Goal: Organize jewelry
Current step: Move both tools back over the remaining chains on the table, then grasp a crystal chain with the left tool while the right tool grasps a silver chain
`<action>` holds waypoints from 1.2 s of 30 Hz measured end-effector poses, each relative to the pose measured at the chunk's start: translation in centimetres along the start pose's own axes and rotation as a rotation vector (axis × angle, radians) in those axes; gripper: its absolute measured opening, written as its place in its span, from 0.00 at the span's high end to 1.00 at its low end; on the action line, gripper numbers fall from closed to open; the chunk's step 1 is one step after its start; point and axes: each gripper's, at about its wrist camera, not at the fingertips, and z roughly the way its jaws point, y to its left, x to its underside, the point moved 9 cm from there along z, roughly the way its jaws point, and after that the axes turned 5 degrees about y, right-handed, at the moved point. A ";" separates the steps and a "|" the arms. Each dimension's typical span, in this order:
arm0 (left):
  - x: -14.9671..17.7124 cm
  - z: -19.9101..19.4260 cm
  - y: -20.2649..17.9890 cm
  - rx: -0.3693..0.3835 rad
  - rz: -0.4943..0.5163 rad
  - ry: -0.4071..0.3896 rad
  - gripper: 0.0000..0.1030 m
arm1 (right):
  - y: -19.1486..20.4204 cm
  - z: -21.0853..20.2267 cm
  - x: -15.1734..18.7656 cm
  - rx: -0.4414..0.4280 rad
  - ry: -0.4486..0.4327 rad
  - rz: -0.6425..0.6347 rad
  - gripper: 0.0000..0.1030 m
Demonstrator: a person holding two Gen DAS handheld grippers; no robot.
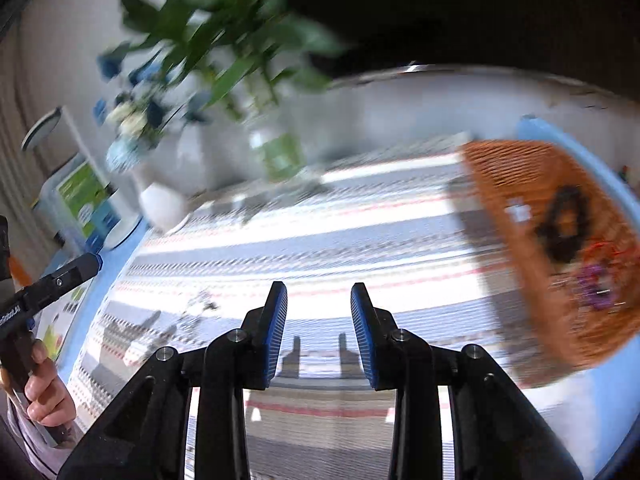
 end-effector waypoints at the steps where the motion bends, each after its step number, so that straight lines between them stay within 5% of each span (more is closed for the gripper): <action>1: 0.6 0.2 0.8 -0.007 -0.013 0.008 0.51 | 1.2 1.4 0.6 -0.023 0.020 -0.006 0.65; 11: 5.5 3.2 3.8 0.027 -0.052 0.110 0.51 | 5.5 6.3 3.3 0.007 0.082 -0.114 0.65; 19: 5.4 2.6 4.2 0.054 -0.076 0.084 0.51 | 5.2 6.5 3.7 0.038 0.092 -0.124 0.65; 23: 5.7 3.6 4.1 -0.026 -0.049 0.155 0.51 | 5.6 7.2 3.7 0.063 0.127 -0.138 0.65; 27: 4.9 3.3 2.0 -0.096 0.033 0.213 0.51 | 6.4 8.4 3.9 -0.009 0.223 -0.117 0.65; 32: 1.8 5.6 0.9 -0.053 0.012 0.249 0.51 | 8.2 9.5 3.6 0.030 0.269 -0.252 0.65; 36: 0.8 9.9 0.4 -0.025 0.045 0.322 0.72 | 9.0 10.5 4.1 0.015 0.289 -0.293 0.65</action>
